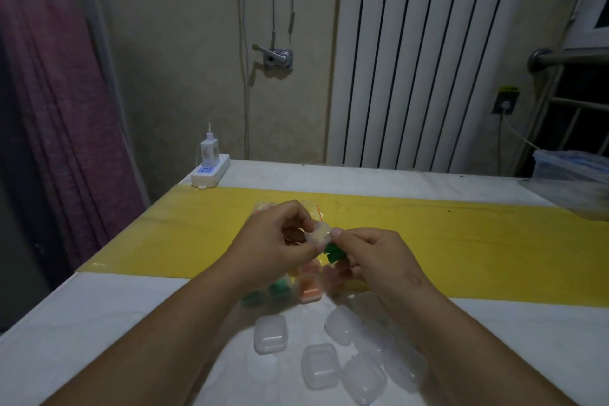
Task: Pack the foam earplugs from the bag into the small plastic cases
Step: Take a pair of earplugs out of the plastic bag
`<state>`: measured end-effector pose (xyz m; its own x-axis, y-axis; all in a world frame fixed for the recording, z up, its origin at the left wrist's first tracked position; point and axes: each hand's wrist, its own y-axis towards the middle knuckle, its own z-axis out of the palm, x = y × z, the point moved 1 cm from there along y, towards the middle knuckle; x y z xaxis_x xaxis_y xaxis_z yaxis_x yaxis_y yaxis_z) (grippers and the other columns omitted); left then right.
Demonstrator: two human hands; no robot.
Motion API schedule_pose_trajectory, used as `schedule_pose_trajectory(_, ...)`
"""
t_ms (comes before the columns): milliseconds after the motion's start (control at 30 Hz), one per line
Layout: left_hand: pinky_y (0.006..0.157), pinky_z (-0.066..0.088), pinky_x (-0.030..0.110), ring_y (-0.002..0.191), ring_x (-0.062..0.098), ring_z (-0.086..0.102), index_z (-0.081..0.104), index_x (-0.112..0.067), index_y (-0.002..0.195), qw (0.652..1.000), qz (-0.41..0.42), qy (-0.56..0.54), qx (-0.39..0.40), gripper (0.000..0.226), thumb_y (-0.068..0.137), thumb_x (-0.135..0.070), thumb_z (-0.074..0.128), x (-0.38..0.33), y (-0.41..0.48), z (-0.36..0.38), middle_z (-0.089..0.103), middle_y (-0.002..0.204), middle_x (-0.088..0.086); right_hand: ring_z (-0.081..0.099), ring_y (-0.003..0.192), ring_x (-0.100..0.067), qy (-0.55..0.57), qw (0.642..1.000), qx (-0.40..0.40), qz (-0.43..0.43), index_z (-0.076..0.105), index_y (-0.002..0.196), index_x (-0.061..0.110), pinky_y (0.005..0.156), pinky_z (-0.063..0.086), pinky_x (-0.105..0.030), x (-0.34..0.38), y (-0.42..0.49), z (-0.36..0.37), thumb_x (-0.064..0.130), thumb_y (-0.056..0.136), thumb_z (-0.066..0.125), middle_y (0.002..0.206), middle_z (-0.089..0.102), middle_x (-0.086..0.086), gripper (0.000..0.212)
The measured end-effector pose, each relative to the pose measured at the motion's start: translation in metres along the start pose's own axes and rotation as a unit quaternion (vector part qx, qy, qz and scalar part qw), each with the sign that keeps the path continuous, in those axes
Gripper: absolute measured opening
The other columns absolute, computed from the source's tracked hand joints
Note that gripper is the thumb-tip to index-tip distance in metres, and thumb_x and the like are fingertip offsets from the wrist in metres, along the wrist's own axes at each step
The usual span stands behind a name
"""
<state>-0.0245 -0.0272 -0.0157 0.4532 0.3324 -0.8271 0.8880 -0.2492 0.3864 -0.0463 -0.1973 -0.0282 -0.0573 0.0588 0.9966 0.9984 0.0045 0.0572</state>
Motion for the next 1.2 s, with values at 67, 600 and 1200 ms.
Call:
schedule_pose_trajectory(67,0.058,0.056,0.023,0.076,0.014,0.068,0.063,-0.003,0.087,1.0,0.007,0.002,-0.007,0.022,0.075,-0.009,0.081,0.0,0.0,0.001,0.07,0.083,0.001,0.062,0.063,-0.029,0.007,1.0,0.006,-0.006,0.077,0.084,0.005,0.069,0.056,-0.048,0.0,-0.001,0.001,0.022,0.09,0.069,0.074,0.065,-0.02,0.02)
schedule_pose_trajectory(600,0.073,0.057,0.03,0.076,0.009,0.066,0.056,-0.033,0.111,0.997,0.04,0.066,0.012,0.038,0.081,-0.017,0.073,0.003,-0.001,0.008,0.069,0.083,-0.002,0.05,0.05,-0.021,-0.017,0.999,-0.039,0.0,0.068,0.07,-0.008,0.065,0.052,-0.04,0.0,-0.004,0.007,0.008,0.081,0.068,0.049,0.052,-0.005,0.019)
schedule_pose_trajectory(1200,0.073,0.057,0.024,0.082,0.012,0.067,0.062,-0.014,0.088,0.999,0.023,0.004,-0.04,0.026,0.073,-0.008,0.082,0.006,0.004,0.009,0.068,0.089,0.002,0.054,0.049,-0.018,-0.003,0.999,0.028,0.035,0.072,0.085,0.006,0.05,0.05,-0.027,0.003,-0.001,0.001,0.003,0.094,0.059,0.062,0.061,-0.011,0.016)
